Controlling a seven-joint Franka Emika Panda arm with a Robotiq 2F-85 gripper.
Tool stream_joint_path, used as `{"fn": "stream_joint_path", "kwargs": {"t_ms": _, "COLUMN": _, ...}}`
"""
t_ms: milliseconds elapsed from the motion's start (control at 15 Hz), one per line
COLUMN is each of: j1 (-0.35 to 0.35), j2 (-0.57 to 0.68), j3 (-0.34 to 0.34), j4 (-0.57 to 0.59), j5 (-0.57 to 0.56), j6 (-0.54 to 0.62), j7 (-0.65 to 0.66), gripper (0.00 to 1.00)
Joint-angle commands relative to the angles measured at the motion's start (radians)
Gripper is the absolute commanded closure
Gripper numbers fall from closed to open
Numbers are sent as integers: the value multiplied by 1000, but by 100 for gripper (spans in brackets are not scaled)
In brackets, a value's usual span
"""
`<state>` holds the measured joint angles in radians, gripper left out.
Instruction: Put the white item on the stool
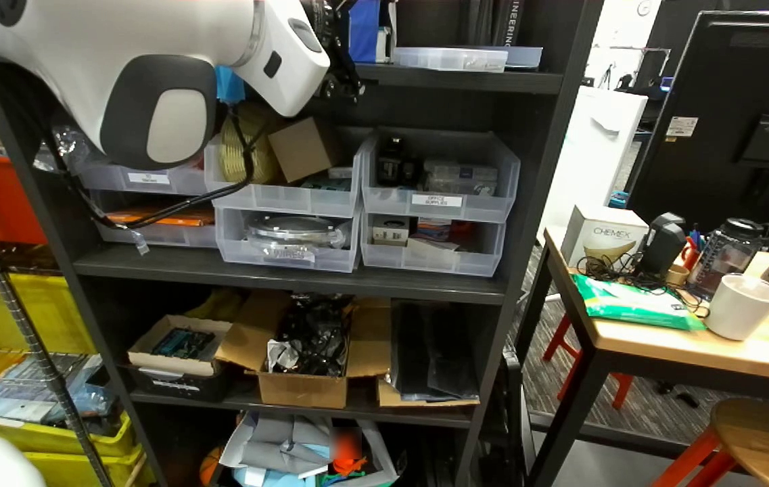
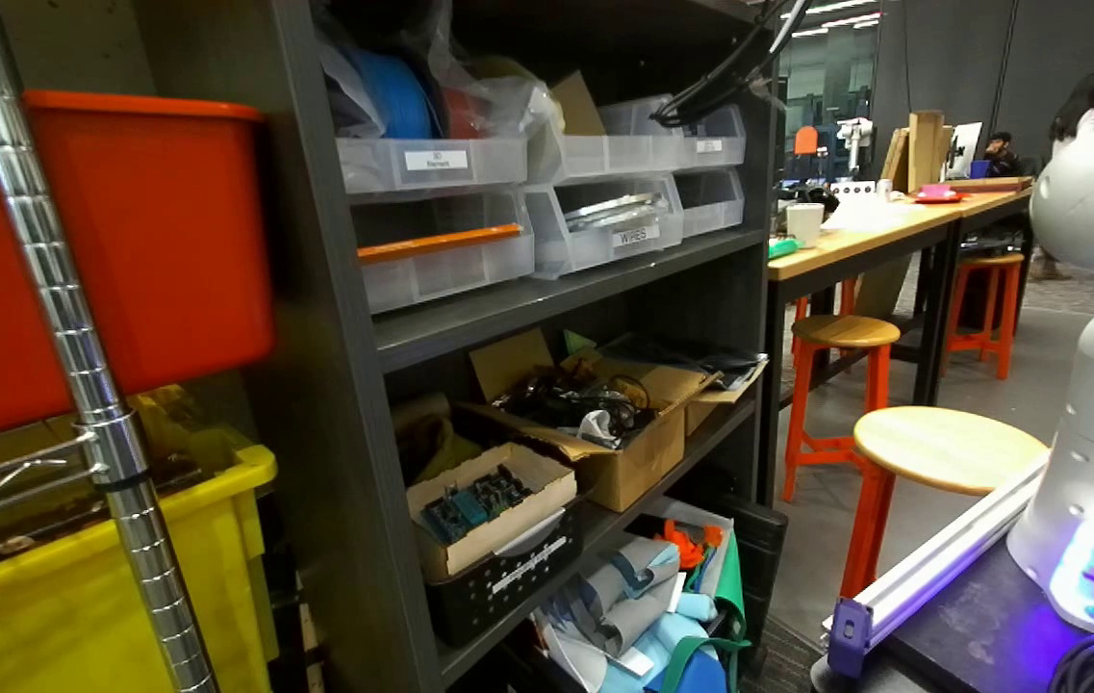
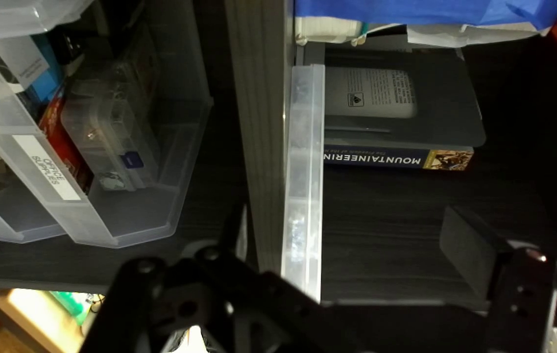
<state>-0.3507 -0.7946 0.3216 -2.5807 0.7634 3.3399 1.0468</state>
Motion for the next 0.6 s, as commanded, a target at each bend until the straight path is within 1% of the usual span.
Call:
{"fn": "stream_joint_path", "kwargs": {"t_ms": 0, "j1": 0, "j2": 0, "j3": 0, "j4": 0, "j5": 0, "j6": 0, "j7": 0, "gripper": 0}}
{"fn": "stream_joint_path", "kwargs": {"t_ms": 133, "j1": 0, "j2": 0, "j3": 0, "j4": 0, "j5": 0, "j6": 0, "j7": 0, "gripper": 0}}
{"fn": "stream_joint_path", "kwargs": {"t_ms": 267, "j1": 1, "j2": 10, "j3": -5, "j4": 4, "j5": -24, "j6": 37, "j7": -24, "gripper": 0}}
{"fn": "stream_joint_path", "kwargs": {"t_ms": 533, "j1": -12, "j2": 11, "j3": 7, "j4": 9, "j5": -17, "j6": 95, "j7": -15, "gripper": 0}}
